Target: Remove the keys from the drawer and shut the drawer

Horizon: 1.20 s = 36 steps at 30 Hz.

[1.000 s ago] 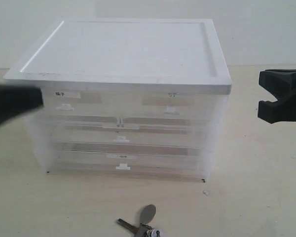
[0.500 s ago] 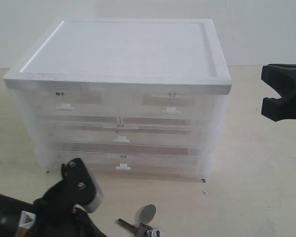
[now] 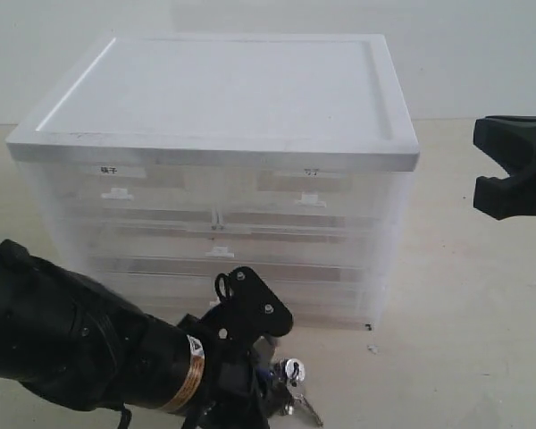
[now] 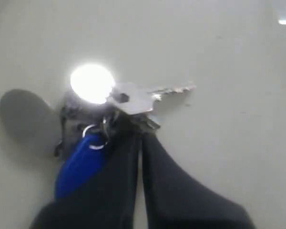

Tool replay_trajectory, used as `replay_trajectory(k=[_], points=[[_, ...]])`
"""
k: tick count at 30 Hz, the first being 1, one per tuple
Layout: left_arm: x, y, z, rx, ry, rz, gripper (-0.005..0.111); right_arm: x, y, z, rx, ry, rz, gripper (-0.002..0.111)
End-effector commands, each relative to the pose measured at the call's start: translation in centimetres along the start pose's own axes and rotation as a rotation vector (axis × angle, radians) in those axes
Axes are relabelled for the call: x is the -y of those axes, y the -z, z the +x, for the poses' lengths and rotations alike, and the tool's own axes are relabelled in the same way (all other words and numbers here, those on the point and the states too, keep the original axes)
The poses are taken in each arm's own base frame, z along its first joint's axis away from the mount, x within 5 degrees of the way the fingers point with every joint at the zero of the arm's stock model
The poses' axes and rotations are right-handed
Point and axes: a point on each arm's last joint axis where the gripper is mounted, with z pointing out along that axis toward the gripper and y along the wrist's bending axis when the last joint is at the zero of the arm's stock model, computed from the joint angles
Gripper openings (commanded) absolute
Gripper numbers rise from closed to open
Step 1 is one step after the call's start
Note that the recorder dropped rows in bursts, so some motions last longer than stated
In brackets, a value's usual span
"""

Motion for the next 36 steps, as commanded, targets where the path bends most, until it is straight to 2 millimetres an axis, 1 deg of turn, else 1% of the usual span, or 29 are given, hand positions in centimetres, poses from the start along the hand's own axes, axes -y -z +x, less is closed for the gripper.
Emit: replay_trajectory(k=[1, 4, 6, 8, 9, 12, 13, 15, 18, 22, 26, 28, 31, 36], points=[[-2.7, -0.2, 1.4, -0.124, 0.02, -0.292, 0.004, -0.1, 0.1, 0.3, -0.004, -0.008, -0.003, 0.0], [-3.0, -0.1, 0.6, -0.106, 0.041, -0.322, 0.004, -0.2, 0.2, 0.7, -0.005, -0.014, -0.017, 0.0], [-2.5, 0.2, -0.1, -0.064, 0.029, -0.273, 0.004, -0.3, 0.2, 0.7, 0.0, -0.014, -0.023, 0.0], [-2.2, 1.1, -0.6, -0.026, 0.026, -0.261, 0.004, -0.3, 0.2, 0.7, 0.0, -0.003, -0.023, 0.0], [-2.1, 1.9, -1.0, 0.002, 0.027, -0.257, 0.004, -0.3, 0.2, 0.7, 0.0, 0.0, -0.023, 0.0], [-1.4, 4.9, -1.6, 0.099, 0.024, -0.235, 0.004, -0.3, 0.2, 0.7, 0.002, 0.001, -0.023, 0.0], [-1.0, 6.5, -1.8, 0.151, 0.021, -0.227, 0.004, -0.3, 0.4, 0.6, 0.011, 0.003, -0.023, 0.0], [-0.5, 9.1, -1.8, 0.234, 0.015, -0.216, 0.004, -0.4, 0.6, 0.4, 0.024, 0.006, -0.021, 0.0], [0.3, 13.5, -1.1, 0.377, 0.006, -0.215, 0.004, -0.4, 1.5, -0.1, 0.051, 0.019, -0.002, 0.0], [1.1, 18.6, 0.6, 0.567, -0.026, -0.227, 0.004, -0.5, 3.6, -0.4, 0.1, 0.028, 0.033, 0.0], [1.9, 22.9, 2.3, 0.759, -0.037, -0.227, 0.004, -1.1, 6.6, -0.6, 0.218, 0.023, 0.044, 0.0], [2.2, 24.6, 3.3, 0.843, -0.042, -0.227, 0.004, -1.4, 8.2, -0.7, 0.282, 0.015, 0.05, 0.0], [2.5, 26.2, 4.7, 0.934, -0.047, -0.226, 0.004, -1.7, 10.5, -0.3, 0.37, -0.009, 0.069, 0.0], [2.8, 27.6, 6.2, 1.029, -0.05, -0.219, 0.004, -1.6, 14.1, 0.9, 0.477, -0.063, 0.161, 0.0]])
